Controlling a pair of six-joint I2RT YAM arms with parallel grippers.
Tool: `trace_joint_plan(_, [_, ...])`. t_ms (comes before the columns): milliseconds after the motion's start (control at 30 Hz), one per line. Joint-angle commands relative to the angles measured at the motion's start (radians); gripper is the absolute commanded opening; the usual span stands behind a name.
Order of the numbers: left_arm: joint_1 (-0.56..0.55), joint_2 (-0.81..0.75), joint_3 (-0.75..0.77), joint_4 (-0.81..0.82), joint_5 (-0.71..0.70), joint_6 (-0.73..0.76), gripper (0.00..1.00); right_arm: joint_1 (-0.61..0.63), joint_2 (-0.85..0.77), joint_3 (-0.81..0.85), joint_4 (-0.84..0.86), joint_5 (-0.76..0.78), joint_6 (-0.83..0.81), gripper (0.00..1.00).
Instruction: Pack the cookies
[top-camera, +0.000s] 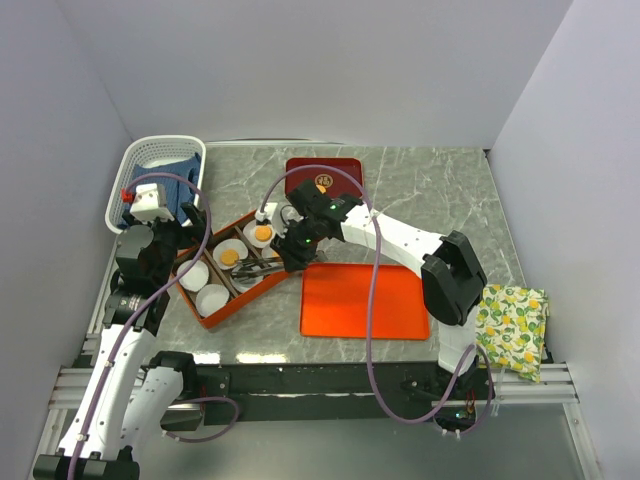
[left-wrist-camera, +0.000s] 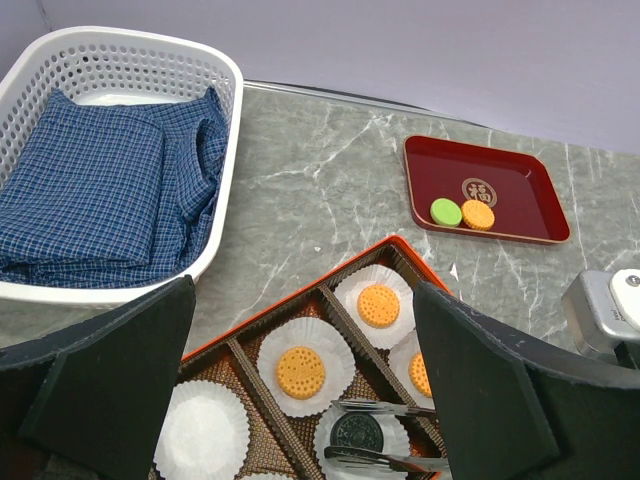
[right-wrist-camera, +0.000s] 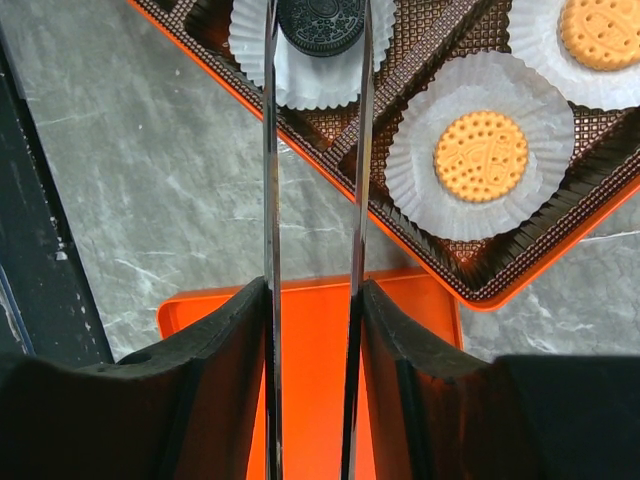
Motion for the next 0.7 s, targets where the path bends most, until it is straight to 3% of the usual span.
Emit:
trace_joint_plan(0, [0.002,-0.005,-0.001,0.044,0.003,0.013,0.96,0.004,-0.007,0.042,0.004,-0.005,-0.01,0.48])
trace_joint_plan(667, [0.002,-0.007,-0.001,0.043,0.003,0.013,0.96,0.003,-0.027,0.056,-0.006,-0.011,-0.016,0.52])
